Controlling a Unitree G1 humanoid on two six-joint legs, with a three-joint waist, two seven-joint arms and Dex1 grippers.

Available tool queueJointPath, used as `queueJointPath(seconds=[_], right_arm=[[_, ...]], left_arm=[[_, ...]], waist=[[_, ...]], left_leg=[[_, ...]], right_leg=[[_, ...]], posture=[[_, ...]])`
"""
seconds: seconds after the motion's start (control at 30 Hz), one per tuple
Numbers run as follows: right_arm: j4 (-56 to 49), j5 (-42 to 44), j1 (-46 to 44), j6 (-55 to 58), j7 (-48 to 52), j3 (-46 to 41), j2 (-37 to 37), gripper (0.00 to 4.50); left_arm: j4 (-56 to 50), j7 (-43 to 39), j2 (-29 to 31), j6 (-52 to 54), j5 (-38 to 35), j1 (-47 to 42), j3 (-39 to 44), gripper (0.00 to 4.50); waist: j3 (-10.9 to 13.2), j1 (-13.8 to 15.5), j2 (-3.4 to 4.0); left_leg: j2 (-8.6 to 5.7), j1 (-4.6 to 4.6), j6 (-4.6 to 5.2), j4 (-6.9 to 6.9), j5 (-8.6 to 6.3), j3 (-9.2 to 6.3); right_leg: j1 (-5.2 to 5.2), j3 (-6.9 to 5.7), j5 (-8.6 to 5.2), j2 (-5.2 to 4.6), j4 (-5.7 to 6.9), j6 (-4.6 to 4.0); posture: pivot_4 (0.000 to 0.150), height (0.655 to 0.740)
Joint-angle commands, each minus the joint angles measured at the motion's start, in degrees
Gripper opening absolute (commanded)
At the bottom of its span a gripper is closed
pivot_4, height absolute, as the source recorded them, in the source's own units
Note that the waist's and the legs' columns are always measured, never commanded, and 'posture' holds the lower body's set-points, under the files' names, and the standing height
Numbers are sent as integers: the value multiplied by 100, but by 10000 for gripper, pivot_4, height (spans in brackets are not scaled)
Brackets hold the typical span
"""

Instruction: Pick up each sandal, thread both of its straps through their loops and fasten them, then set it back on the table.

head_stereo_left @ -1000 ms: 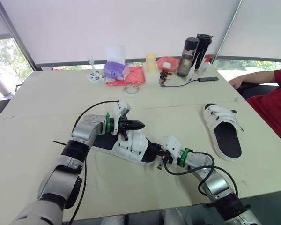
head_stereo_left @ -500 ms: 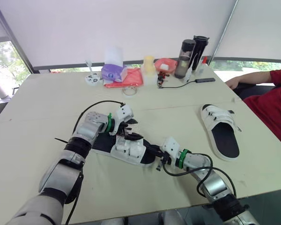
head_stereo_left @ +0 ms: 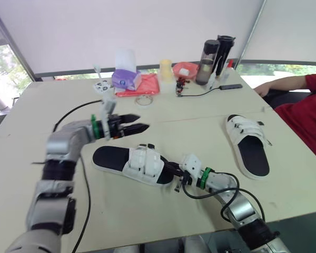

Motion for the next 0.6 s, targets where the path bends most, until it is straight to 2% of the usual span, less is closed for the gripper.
queueJointPath(seconds=[0.03, 0.13, 0.23, 0.27, 0.33, 0.57, 0.6], right_arm=[[-258, -61, 428, 479, -37, -293, -389, 0], [-924, 113, 585, 744, -20, -459, -527, 0], [-1427, 343, 645, 1073, -31, -636, -562, 0], [-1552, 389, 656, 1144, -20, -677, -582, 2547], [-1740, 503, 680, 1265, 62, -757, -649, 7802], [-2861, 918, 1033, 2001, 85, -1438, -1175, 44610], [-2999, 948, 1094, 2101, 83, -1552, -1262, 44610]], left_arm=[[-1069, -70, 454, 784, -632, 681, 306, 43926], [-1504, -146, 833, 1108, -951, 1335, 461, 43926], [-1668, -107, 946, 1243, -1194, 1642, 571, 43926], [-1652, -64, 924, 1218, -1224, 1673, 591, 44748], [-1611, 39, 858, 1114, -1211, 1678, 547, 45000], [-1311, 5, 543, 586, -946, 1493, -152, 45000], [-1195, -35, 494, 459, -855, 1433, -285, 45000]], waist=[[37, 109, -5], [79, 245, -35], [89, 309, -32], [93, 314, -29], [99, 301, -27], [141, 289, 0], [148, 289, -4]], left_leg=[[-5, -5, 0, 1, 1, -4], [-17, -26, -4, 7, -2, -10], [-22, -59, -15, 8, -8, -4], [-23, -72, -14, 10, -8, -4], [-23, -95, -4, 14, -1, -4], [-18, -105, 0, 12, 4, 6], [-18, -106, 0, 13, 4, 9]], right_leg=[[-13, -1, 3, -2, 1, -7], [-32, 3, 1, -11, -8, -9], [-65, 13, 2, -17, -14, -10], [-77, 12, 2, -17, -13, -10], [-82, 12, 4, -15, -4, -11], [-94, 11, 5, -9, -1, -10], [-94, 11, 5, -9, -1, -9]], posture=[[1500, 7400], [1500, 7400], [1500, 7400], [1500, 7400], [1500, 7400], [1500, 7400], [1500, 7400]])
